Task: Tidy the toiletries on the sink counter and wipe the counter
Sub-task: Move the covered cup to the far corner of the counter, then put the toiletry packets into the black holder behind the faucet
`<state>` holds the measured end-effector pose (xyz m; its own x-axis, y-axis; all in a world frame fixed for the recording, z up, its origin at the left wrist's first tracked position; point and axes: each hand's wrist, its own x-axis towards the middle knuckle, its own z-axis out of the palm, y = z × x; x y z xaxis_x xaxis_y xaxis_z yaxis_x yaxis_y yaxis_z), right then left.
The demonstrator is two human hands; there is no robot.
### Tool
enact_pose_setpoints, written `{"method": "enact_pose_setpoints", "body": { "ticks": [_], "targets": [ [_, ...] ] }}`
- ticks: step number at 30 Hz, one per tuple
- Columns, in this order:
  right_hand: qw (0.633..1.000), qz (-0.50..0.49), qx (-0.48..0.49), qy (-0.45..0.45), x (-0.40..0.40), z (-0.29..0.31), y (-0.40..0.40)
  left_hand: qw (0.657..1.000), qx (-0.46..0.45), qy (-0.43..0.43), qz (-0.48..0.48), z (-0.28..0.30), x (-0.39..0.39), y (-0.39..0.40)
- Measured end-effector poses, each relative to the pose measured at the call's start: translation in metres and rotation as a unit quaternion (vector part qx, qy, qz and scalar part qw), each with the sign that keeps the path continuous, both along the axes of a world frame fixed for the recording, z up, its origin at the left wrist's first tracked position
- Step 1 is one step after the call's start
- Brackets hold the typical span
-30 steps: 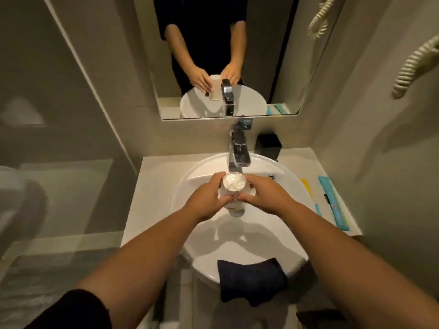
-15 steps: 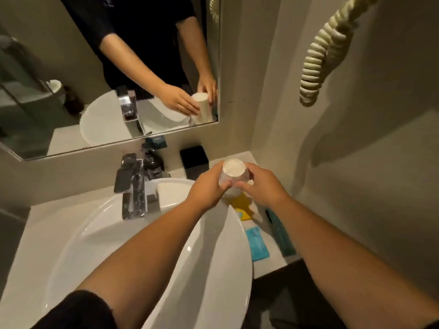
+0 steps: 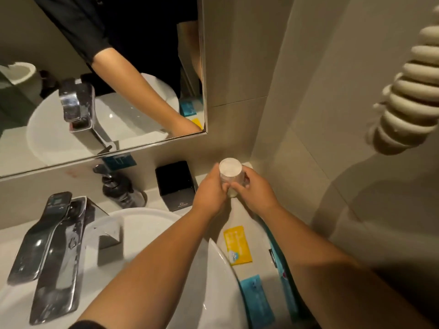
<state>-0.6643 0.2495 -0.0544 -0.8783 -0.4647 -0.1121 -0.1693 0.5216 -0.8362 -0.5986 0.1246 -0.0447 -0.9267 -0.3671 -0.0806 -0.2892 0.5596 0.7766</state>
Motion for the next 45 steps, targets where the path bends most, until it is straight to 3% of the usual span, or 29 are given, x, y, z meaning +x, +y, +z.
{"method": "enact_pose_setpoints", "body": {
  "ticks": [11,14,17,20,24,26,28,30,32,37,41,45],
  "targets": [
    [0.999,-0.026,0.029,0.013,-0.001,0.008,-0.002,0.994,-0.044,-0.097,0.001,0.017,-0.004,0.001],
    [0.996,-0.047,0.066,0.043,0.037,0.020,0.021,0.990,-0.105,-0.093,-0.011,0.021,0.019,0.006],
    [0.981,-0.065,0.168,0.074,0.100,0.023,0.056,0.942,-0.233,-0.208,-0.124,0.028,0.044,0.013],
    [0.948,-0.015,0.304,0.089,0.169,0.012,0.087,0.896,-0.275,-0.291,-0.192,0.030,0.051,0.023],
    [0.919,0.002,0.331,0.216,0.223,-0.017,0.108,0.878,-0.283,-0.322,-0.215,0.019,0.039,0.033],
    [0.907,-0.001,0.342,0.245,0.225,-0.024,0.109,0.853,-0.302,-0.337,-0.260,0.014,0.033,0.036],
    [0.912,-0.004,0.349,0.215,0.217,-0.022,0.107,0.827,-0.325,-0.345,-0.302,0.011,0.030,0.037],
    [0.934,-0.019,0.333,0.125,0.209,-0.013,0.105,0.821,-0.322,-0.350,-0.316,0.007,0.028,0.036],
    [0.955,-0.029,0.288,0.065,0.204,-0.011,0.106,0.825,-0.313,-0.350,-0.314,0.004,0.026,0.036],
    [0.983,-0.099,0.139,-0.064,0.184,0.007,0.106,0.877,-0.256,-0.307,-0.267,0.001,0.026,0.033],
    [0.986,-0.148,0.040,-0.071,0.164,0.021,0.099,0.915,-0.168,-0.206,-0.303,0.018,0.031,0.027],
    [0.986,-0.147,-0.014,-0.075,0.146,0.035,0.086,0.953,-0.018,-0.142,-0.267,0.037,0.044,0.016]
  ]
}}
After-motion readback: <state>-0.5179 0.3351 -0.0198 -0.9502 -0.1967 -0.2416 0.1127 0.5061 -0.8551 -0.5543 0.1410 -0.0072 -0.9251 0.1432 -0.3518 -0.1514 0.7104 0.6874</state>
